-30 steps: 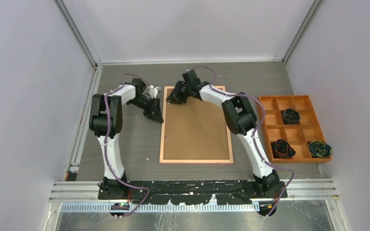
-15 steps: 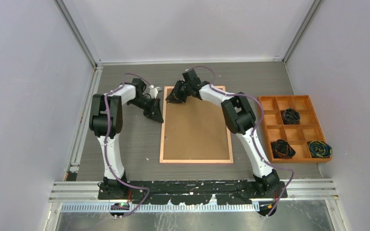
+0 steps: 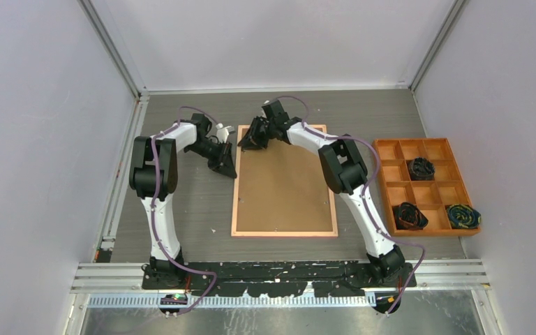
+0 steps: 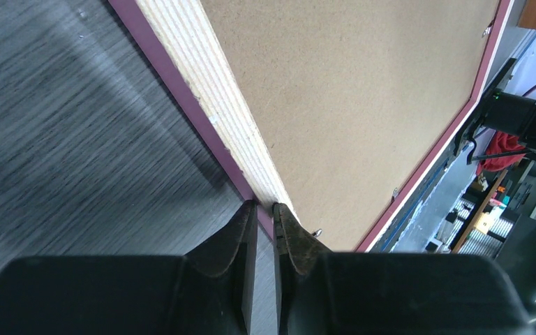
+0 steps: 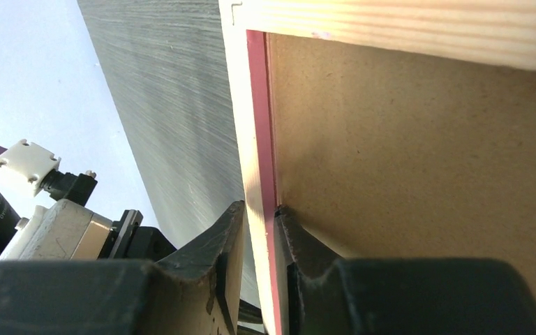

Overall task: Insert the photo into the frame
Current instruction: Install the photo frame at the center of the board.

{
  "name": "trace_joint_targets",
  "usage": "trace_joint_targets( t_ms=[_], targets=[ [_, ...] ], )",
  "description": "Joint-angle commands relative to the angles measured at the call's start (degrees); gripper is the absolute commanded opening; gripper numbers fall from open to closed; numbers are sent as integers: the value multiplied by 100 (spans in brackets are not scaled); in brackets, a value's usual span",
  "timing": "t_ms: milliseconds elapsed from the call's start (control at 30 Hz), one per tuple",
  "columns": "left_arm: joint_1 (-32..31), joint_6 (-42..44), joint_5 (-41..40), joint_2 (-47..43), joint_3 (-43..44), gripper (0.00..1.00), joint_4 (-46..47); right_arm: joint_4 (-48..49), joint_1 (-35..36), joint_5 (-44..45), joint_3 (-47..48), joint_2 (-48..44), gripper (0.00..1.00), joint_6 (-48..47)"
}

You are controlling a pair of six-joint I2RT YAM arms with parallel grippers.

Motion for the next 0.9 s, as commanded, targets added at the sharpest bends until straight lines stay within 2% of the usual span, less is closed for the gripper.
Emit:
trace_joint_targets(
  t_ms=[0, 167, 233, 400, 500, 700, 867],
  targets=[
    [-69, 126, -129, -74, -64, 15, 81, -363, 209, -474, 214, 42, 27, -168],
    [-64, 180, -129, -133, -23, 15, -12, -654, 125, -482, 569, 2, 27, -308],
    [-41, 258, -121, -232, 8, 15, -146, -723, 2, -452, 717, -146, 30, -343],
    [114, 527, -95, -555, 116, 17, -529, -724, -472, -192, 534, -840, 55, -468],
    [151, 755, -295, -773, 32, 19, -648, -612, -865, -19, -72, -1453, 68, -560],
    [19, 980, -735, -1127, -658, 20, -404, -374, -1731, 802, -2102, -2881, 89, -740],
    [-347, 1102, -1342, -1459, -1352, 21, -3, -322, -2440, 1731, -3532, -3794, 94, -743]
  ],
)
